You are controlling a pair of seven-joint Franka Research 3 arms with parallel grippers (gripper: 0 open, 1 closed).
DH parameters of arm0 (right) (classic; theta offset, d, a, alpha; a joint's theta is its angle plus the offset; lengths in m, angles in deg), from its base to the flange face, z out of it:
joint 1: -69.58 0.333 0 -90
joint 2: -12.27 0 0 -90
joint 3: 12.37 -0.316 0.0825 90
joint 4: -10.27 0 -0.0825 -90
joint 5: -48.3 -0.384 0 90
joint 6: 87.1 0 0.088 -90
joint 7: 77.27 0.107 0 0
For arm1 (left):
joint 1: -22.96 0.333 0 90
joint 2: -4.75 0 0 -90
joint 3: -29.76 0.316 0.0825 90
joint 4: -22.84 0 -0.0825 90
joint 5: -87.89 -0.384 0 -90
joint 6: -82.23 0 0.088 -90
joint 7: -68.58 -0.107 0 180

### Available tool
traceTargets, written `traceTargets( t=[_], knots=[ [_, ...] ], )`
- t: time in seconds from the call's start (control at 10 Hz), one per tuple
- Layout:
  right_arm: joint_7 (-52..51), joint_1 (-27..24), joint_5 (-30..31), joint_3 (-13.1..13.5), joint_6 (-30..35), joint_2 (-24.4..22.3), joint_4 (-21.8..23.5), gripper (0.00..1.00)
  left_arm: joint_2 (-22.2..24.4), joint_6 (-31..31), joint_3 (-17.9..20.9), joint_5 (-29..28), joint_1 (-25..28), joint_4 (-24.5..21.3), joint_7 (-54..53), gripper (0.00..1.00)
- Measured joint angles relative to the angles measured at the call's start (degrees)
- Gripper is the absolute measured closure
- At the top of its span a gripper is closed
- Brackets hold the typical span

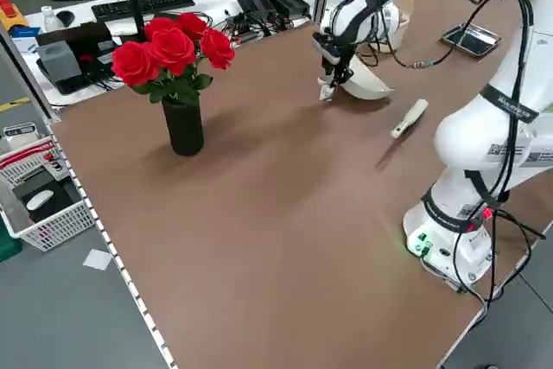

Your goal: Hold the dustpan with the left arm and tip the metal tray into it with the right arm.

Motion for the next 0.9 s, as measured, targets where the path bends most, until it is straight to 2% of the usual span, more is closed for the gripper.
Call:
traceTargets(
  t=[0.2,0.9],
  knots=[
    [0.0,0.0,0.0,0.0,-0.3,0.0,0.0,0.0,0.0,-2.9,0.0,1.4,0.0,1.4,-1.0,0.68],
    [0.1,0.0,0.0,-0.2,-0.3,0.1,0.0,0.0,-3.5,-3.5,-0.1,5.9,0.0,1.7,-1.1,0.68]
  ],
)
